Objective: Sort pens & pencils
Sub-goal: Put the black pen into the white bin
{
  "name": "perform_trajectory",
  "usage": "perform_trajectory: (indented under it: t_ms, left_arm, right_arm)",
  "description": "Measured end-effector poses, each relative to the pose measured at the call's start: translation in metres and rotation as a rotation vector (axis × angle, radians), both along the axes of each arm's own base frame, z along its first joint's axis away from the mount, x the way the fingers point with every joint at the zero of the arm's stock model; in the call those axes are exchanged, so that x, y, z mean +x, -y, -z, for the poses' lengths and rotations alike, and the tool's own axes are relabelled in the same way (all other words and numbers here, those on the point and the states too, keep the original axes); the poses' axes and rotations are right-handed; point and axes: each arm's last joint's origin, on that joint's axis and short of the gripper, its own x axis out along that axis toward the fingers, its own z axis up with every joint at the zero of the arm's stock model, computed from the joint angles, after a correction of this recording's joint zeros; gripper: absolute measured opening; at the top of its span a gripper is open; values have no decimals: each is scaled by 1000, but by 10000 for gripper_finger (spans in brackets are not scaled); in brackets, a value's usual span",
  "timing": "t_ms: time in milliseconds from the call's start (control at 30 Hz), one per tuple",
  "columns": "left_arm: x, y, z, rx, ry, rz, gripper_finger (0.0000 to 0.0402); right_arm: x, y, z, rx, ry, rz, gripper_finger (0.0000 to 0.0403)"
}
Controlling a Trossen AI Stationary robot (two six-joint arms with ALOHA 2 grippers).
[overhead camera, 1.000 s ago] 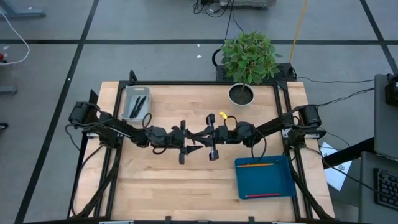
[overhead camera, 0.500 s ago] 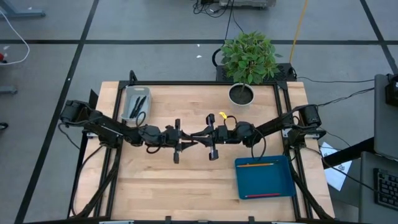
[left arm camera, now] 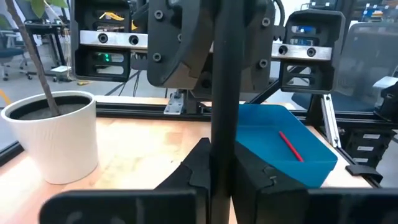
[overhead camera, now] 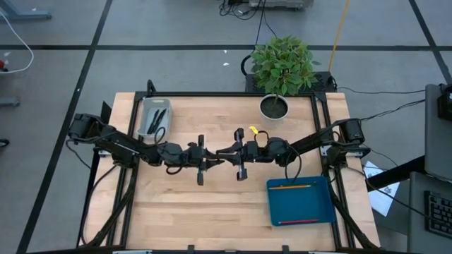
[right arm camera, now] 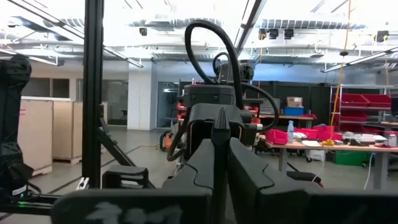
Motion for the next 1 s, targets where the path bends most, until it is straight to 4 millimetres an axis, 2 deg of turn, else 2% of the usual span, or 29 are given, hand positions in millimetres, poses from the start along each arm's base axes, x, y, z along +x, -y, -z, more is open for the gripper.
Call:
perform_trajectory:
  t_ms: [167, 333, 467, 600, 700, 833, 1000]
  left_arm:
    - [0, 0, 0, -13, -3, -10, 31]
    - [-5, -1, -3, -6, -33, -52, 31]
    - [-17, -1, -14, 25, -60, -126, 31]
    - [-33, 1, -23, 67, -113, -195, 31]
    - [-48, 3, -30, 92, -111, -236, 31]
    - [-74, -1, -26, 82, -49, -271, 31]
    - [-109, -12, -14, 40, 53, -288, 31]
  right_arm:
    - [0, 0, 0, 44, -9, -11, 51]
    - [0, 1, 1, 47, -32, -1, 127]
    - [-8, 3, 3, 43, -83, 62, 194]
    - [-28, 6, -3, 29, -107, 100, 241]
    - [-48, 8, -8, 30, -118, 101, 258]
    - [-77, 9, -10, 32, -113, 92, 264]
    - [-110, 11, -2, 27, -119, 84, 260]
